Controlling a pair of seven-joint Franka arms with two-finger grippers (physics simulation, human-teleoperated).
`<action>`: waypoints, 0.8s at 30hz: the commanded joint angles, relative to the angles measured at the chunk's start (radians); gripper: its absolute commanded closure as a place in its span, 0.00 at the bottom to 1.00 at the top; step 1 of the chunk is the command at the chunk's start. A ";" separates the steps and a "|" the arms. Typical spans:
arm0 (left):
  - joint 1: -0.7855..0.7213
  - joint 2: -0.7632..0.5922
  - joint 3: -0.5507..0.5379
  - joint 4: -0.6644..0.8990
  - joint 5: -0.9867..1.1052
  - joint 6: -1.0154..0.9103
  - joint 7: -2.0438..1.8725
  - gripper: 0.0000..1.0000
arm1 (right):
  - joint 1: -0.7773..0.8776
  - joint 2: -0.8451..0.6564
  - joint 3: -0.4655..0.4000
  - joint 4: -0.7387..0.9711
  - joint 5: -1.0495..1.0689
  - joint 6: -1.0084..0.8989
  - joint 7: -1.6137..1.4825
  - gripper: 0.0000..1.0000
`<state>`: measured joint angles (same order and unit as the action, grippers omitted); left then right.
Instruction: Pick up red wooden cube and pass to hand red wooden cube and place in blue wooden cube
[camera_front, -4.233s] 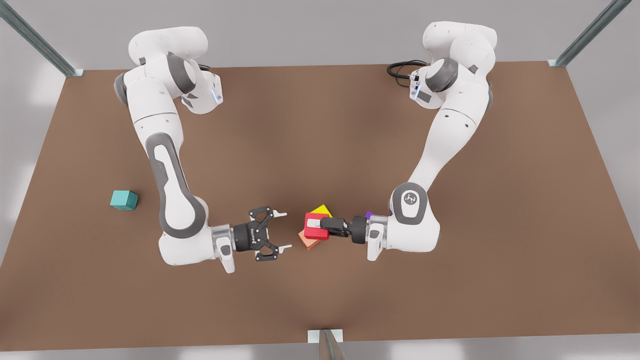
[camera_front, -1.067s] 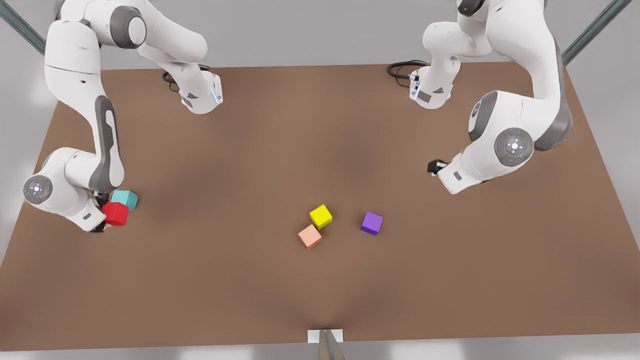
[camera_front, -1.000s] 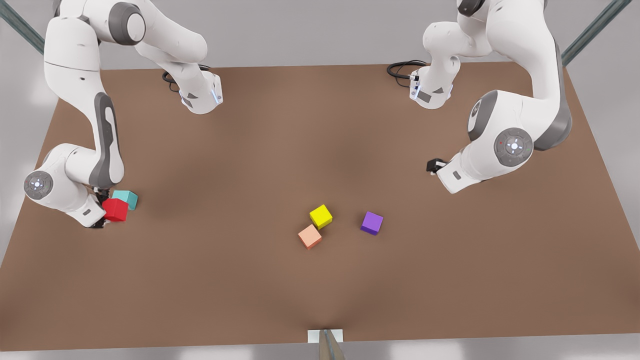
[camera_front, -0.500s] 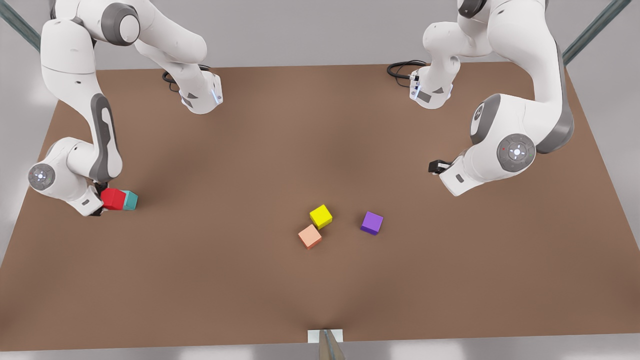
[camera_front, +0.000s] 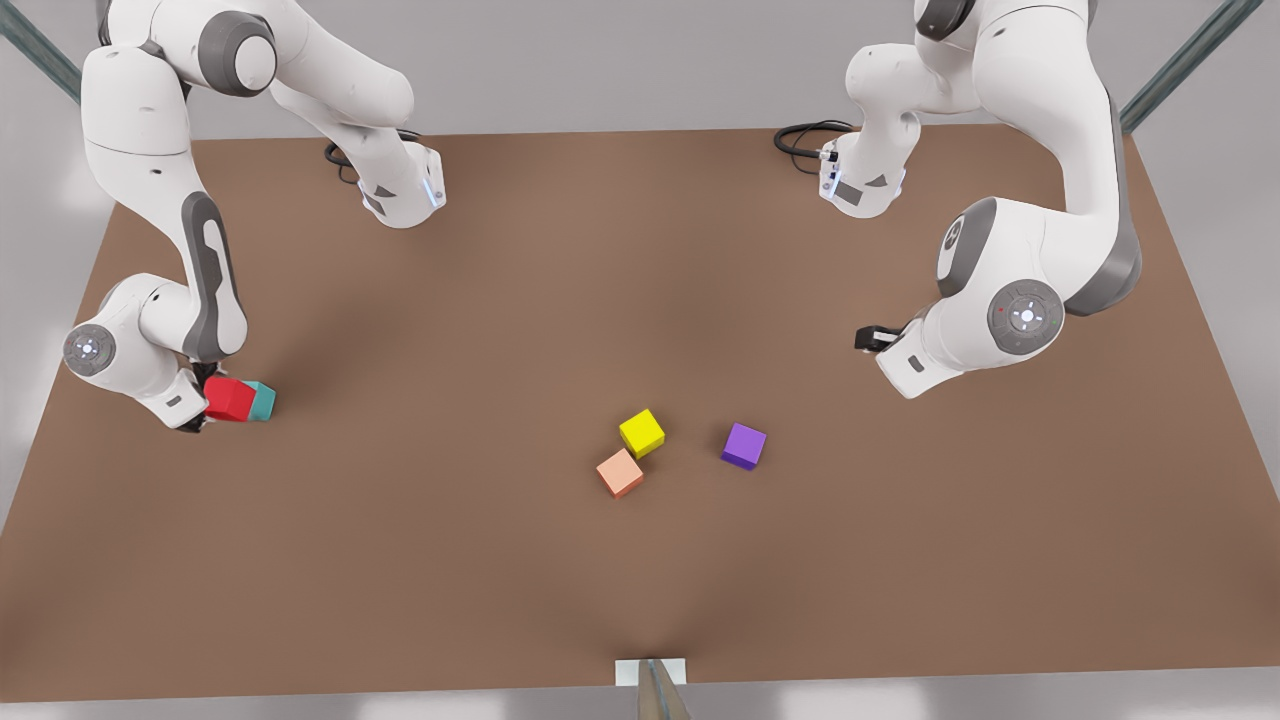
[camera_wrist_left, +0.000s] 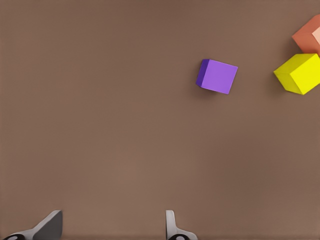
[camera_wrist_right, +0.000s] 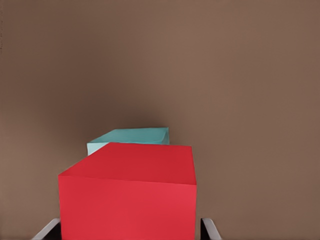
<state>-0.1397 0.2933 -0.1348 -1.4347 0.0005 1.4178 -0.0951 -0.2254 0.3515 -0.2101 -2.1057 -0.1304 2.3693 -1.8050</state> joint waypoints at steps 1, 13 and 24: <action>0.000 0.000 0.000 0.000 0.001 0.000 -0.012 0.00 | 0.000 -0.002 0.000 0.000 0.000 -0.002 -0.019 0.00; -0.003 0.003 -0.002 0.000 -0.002 -0.002 -0.014 0.00 | 0.003 -0.077 0.003 0.016 0.017 -0.212 -0.033 0.00; -0.005 0.003 -0.002 0.000 -0.004 -0.004 -0.012 0.00 | 0.411 0.303 0.012 0.933 0.295 -0.973 1.852 0.00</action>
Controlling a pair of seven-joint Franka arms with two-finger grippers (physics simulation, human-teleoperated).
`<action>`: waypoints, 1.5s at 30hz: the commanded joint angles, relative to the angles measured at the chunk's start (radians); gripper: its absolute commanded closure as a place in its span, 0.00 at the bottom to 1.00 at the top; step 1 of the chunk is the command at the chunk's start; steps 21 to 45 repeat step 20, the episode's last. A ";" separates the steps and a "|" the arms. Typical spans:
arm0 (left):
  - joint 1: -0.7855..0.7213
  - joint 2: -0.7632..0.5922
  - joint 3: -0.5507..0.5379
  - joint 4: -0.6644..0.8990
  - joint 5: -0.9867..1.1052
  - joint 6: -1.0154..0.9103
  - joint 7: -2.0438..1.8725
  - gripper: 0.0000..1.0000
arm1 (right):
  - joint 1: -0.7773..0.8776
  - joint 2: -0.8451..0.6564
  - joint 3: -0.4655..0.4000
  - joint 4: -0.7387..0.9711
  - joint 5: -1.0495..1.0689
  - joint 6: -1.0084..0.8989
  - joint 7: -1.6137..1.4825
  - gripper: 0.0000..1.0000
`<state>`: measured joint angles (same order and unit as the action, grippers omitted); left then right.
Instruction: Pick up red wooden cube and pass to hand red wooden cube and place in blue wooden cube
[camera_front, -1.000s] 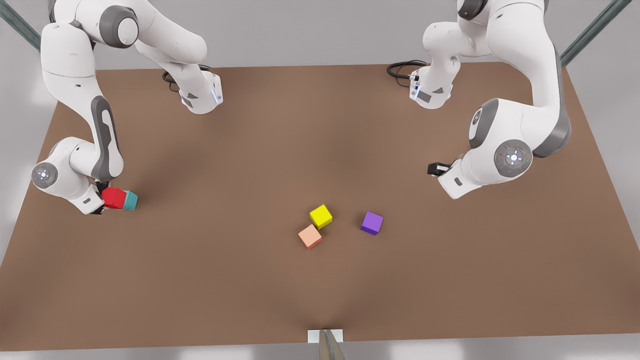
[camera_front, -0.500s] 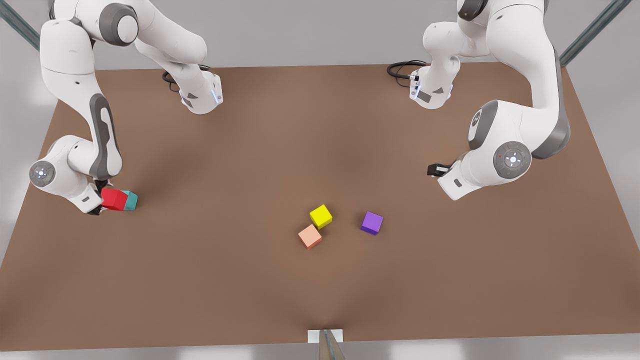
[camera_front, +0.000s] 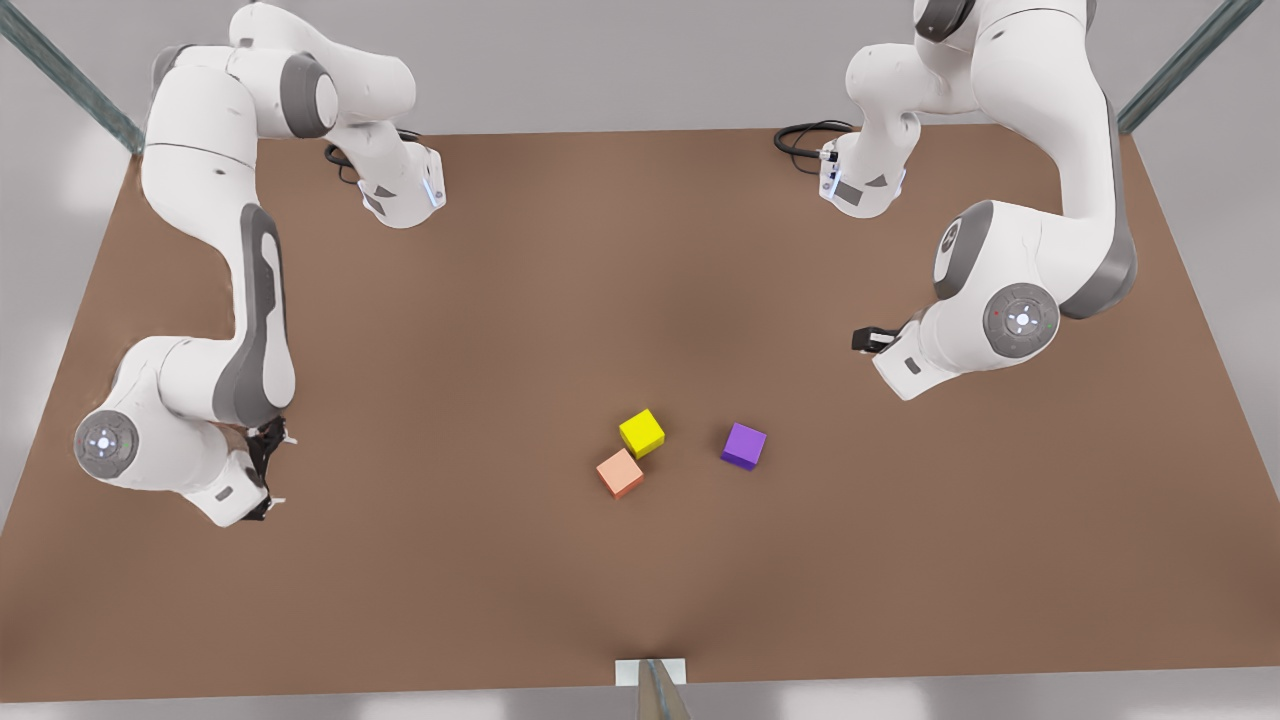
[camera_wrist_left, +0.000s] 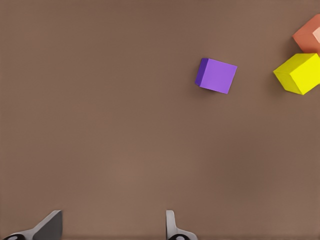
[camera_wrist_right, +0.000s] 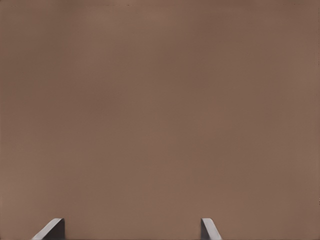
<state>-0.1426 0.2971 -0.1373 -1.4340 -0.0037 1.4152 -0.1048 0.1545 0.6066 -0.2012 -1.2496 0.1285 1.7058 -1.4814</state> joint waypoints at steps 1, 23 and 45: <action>-0.002 -0.006 -0.002 0.001 0.002 -0.019 -0.001 0.00 | 0.057 0.064 -0.009 0.154 0.027 -0.405 1.582 0.00; 0.031 0.010 0.002 0.014 0.007 -0.056 -0.052 0.00 | -0.085 -0.577 0.207 -0.277 -0.130 -0.367 1.656 0.00; 0.031 0.010 0.002 0.014 0.007 -0.056 -0.052 0.00 | -0.085 -0.577 0.207 -0.277 -0.130 -0.367 1.656 0.00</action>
